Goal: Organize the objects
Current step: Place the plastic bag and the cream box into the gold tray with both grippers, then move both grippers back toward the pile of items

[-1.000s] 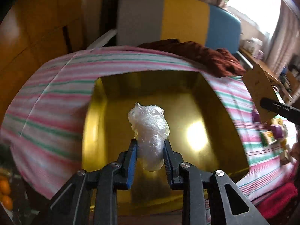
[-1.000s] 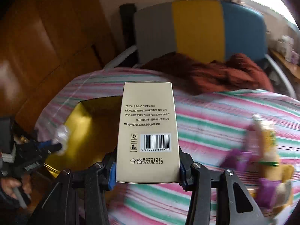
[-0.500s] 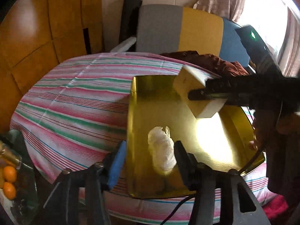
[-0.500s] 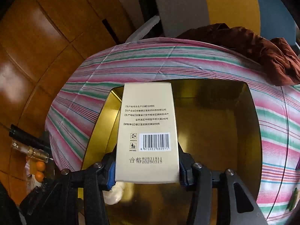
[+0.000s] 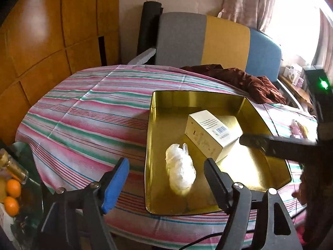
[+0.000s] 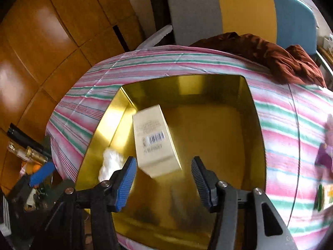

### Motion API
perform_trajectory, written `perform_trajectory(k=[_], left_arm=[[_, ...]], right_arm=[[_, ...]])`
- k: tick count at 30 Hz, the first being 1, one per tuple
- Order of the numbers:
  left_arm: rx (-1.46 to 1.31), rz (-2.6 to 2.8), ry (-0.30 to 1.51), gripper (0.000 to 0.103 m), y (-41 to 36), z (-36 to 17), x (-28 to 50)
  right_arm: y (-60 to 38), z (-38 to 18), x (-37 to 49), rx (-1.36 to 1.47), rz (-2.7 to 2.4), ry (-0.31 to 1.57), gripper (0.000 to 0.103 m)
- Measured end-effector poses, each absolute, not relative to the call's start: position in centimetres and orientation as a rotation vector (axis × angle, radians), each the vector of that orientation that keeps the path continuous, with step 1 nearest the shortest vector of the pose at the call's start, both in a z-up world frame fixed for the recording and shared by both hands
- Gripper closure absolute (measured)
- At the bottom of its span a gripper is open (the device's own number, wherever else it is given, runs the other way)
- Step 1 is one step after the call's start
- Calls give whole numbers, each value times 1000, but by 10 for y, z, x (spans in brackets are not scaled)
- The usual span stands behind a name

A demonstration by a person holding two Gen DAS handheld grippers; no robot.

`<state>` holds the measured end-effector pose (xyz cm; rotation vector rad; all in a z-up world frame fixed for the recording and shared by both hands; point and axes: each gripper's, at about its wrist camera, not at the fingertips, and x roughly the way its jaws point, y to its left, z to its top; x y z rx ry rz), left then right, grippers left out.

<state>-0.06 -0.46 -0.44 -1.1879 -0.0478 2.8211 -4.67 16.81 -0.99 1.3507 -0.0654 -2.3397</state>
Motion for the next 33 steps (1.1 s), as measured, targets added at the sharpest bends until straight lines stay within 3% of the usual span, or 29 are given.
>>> perform_trajectory(k=[8,21,33], left_arm=[[-1134,2882,-13,20,-3,2,9],[-1110,2878,43,20,14,4,18],[-1080,2876,95,20,31,7,22]], right_arm=[[188,-12,-14,1314,-2433,-28,48],[189,-2,9,1181,-2551,102,48],[207,-2,11,1188,-2578,68,48]])
